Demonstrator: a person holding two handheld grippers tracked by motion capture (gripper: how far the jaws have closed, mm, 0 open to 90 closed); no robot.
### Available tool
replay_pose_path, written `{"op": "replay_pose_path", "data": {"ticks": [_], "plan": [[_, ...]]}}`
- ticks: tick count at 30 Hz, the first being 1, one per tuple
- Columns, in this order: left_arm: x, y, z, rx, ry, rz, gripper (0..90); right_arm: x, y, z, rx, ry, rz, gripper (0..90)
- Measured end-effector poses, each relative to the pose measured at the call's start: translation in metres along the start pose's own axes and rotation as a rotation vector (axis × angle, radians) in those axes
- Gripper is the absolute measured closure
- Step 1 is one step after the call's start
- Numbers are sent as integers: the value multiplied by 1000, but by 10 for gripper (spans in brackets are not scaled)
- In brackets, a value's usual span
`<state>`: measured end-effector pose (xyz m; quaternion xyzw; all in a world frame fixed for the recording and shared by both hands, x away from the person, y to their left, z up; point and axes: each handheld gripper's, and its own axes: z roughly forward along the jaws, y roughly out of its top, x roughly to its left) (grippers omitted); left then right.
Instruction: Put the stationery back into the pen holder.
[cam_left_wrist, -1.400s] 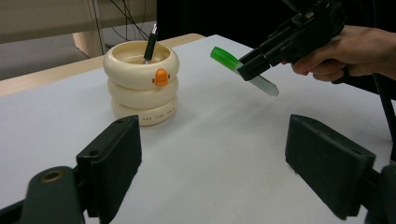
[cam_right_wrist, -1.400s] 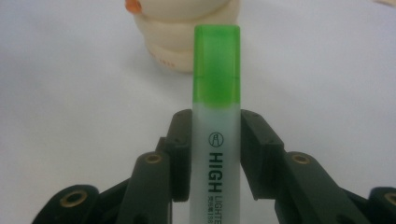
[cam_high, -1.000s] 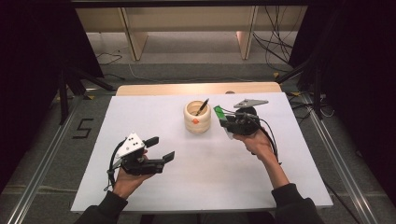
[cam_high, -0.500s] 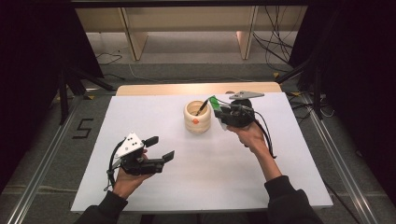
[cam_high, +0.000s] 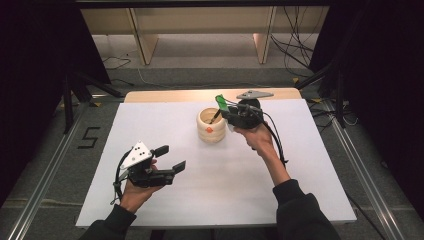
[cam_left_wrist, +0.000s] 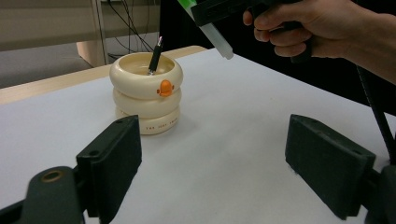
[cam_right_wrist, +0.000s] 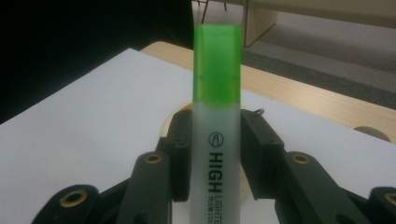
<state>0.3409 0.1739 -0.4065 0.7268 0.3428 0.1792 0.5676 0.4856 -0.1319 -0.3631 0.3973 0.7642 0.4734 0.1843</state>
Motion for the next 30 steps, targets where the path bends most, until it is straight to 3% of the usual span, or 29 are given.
{"op": "replay_pose_path", "data": {"ticks": [6,14,30], "plan": [[0,0,1,2,-5,1,179,3,5,9,-25,4,19,667],[0,0,0,-2,-2,-3,179,8,13,24,-45,0,7,668],[0,0,0,-4,-7,-2,179,10,22,51,-35,-31,9,667]]}}
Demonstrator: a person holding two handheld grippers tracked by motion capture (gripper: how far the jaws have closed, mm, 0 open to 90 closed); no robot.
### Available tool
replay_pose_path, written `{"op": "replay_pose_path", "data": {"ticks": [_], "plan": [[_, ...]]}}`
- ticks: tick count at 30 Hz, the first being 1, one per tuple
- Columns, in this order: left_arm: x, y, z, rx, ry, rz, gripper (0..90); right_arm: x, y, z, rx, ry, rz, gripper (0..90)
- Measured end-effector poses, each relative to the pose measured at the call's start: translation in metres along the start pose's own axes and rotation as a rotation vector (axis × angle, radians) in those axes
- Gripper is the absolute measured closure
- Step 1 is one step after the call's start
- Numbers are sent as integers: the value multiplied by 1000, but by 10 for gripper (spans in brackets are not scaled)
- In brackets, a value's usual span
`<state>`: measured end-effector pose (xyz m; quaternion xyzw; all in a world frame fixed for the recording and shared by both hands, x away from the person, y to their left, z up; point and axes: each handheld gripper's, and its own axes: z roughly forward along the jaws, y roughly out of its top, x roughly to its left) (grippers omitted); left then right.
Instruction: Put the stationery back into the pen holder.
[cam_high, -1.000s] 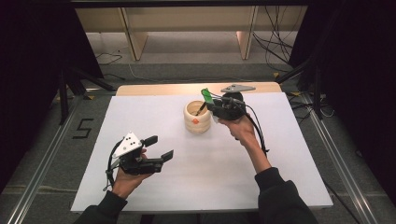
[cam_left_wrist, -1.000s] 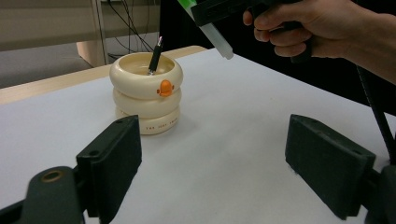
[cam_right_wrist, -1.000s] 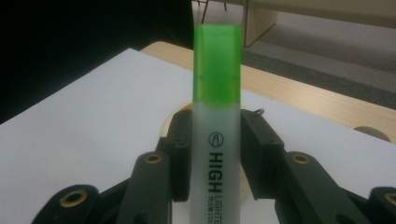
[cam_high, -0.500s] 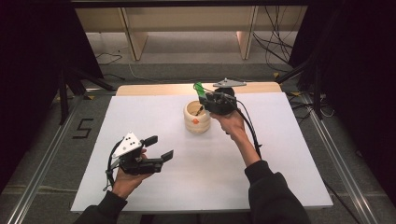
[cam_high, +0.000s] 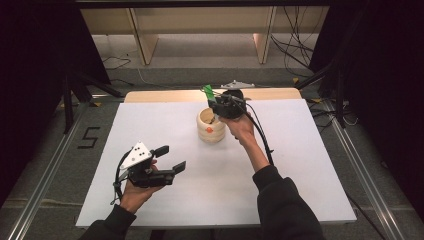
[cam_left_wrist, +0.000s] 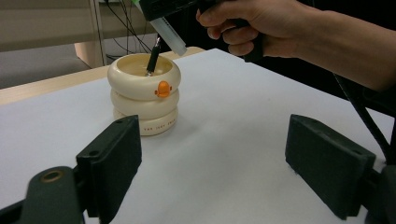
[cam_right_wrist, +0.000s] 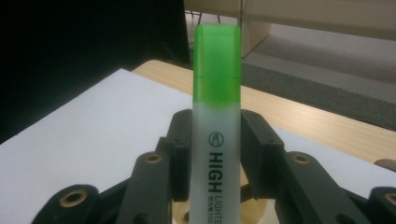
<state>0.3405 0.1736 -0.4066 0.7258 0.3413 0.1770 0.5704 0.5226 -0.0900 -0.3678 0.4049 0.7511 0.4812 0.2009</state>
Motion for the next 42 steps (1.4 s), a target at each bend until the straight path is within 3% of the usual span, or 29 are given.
{"op": "replay_pose_path", "data": {"ticks": [19,42], "plan": [[-1,0,0,8,-6,3,179,1,-8,26,15,-29,16,666],[-1,0,0,7,-4,11,179,4,-16,38,48,-34,15,665]]}}
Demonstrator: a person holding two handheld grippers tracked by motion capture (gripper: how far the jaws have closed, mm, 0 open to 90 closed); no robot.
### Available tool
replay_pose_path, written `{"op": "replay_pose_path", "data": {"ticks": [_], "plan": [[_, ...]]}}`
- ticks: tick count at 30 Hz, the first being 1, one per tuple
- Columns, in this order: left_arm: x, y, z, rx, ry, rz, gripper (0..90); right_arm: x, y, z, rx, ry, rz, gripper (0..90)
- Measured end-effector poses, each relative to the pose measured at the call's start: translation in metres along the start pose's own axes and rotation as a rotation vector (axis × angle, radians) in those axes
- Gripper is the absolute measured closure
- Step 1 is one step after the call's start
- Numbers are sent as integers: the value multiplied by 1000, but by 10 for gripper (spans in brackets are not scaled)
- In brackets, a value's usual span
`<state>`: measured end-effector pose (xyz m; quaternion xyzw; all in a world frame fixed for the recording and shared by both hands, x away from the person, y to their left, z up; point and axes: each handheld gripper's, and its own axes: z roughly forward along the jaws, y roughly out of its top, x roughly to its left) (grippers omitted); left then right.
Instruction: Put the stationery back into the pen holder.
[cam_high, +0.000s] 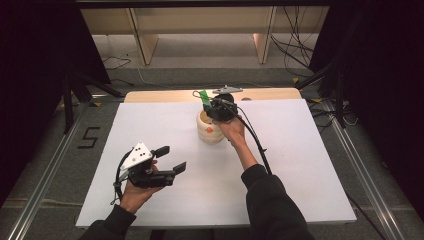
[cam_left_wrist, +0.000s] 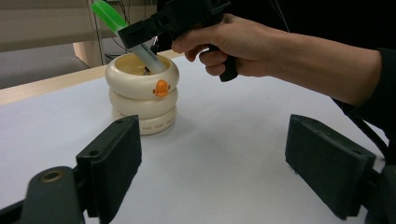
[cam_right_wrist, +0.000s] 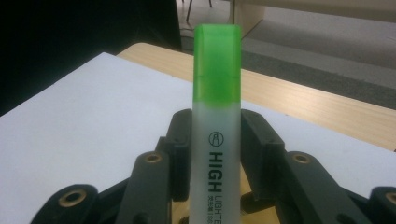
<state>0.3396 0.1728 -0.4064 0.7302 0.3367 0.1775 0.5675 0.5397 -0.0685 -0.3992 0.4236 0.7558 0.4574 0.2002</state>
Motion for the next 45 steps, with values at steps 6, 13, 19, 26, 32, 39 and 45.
{"op": "replay_pose_path", "data": {"ticks": [6,13,19,26,32,39,45], "plan": [[0,0,0,-1,0,0,179,-1,-1,2,4,-6,10,664],[0,0,0,-2,0,-1,179,-1,-5,1,20,-8,15,627],[0,0,0,-2,0,-2,179,-6,0,-9,-14,19,44,433],[0,0,0,3,-2,0,179,-9,5,-29,9,50,29,347],[-1,0,1,4,0,0,179,-8,6,-45,7,81,12,340],[0,0,0,6,-1,2,179,0,5,-57,11,107,-18,324],[0,0,1,7,-1,2,179,4,-2,-66,11,128,-30,315]]}}
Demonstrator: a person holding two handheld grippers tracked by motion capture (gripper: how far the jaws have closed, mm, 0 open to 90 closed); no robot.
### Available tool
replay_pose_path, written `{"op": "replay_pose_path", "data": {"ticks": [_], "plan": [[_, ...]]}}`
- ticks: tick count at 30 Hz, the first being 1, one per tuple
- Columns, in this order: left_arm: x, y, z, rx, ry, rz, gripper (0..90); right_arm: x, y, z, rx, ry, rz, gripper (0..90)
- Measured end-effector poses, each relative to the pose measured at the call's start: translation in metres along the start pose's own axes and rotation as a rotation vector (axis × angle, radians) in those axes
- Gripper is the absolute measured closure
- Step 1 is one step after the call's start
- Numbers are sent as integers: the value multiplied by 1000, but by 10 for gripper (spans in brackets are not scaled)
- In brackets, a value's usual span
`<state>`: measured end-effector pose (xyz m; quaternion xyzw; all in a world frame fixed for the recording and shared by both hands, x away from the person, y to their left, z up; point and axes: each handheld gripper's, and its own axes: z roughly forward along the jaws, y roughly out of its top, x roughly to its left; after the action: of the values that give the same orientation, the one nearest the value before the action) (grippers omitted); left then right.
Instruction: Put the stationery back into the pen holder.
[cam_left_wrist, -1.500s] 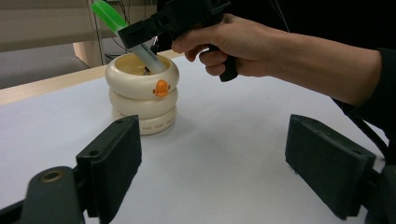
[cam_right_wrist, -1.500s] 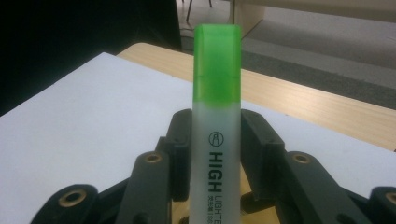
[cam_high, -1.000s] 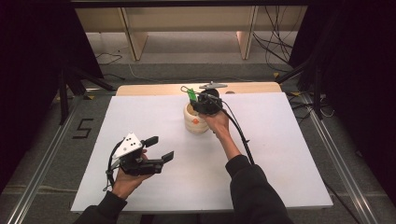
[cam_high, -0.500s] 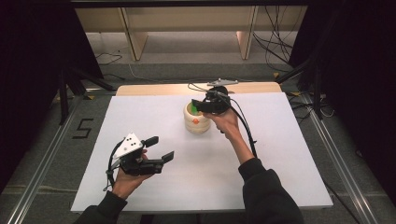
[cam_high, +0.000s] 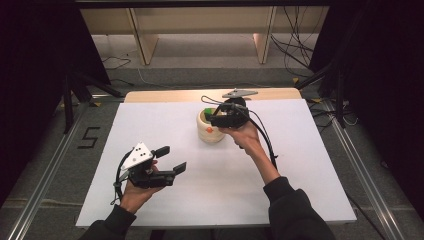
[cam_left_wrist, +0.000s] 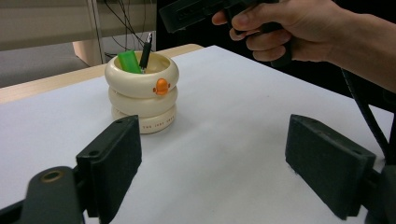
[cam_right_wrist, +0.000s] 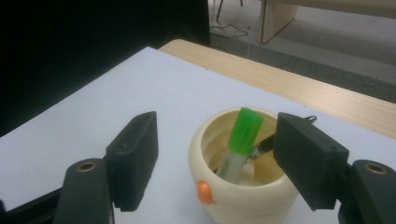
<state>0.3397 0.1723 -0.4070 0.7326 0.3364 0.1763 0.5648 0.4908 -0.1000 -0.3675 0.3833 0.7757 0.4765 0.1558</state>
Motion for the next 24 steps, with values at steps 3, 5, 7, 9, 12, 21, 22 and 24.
{"op": "replay_pose_path", "data": {"ticks": [3,5,7,9,12,21,22,24], "plan": [[0,0,0,-2,2,-1,179,2,-5,-7,-9,10,-9,312],[0,0,0,-1,1,-3,179,3,-8,-12,-11,12,-10,311],[-1,0,0,-5,3,-7,179,4,-11,-17,-18,15,-12,310],[-1,0,1,-5,3,-7,179,4,-15,-23,-23,21,-15,308],[-1,0,0,2,2,1,179,6,-21,-31,-25,29,-23,305],[-1,-1,0,2,7,-2,179,4,-42,-55,-41,33,-24,303],[-1,-1,1,4,8,-2,179,3,-45,-57,-40,36,-19,303],[-1,-1,1,7,8,-1,179,2,-50,-59,-48,39,-17,303]]}}
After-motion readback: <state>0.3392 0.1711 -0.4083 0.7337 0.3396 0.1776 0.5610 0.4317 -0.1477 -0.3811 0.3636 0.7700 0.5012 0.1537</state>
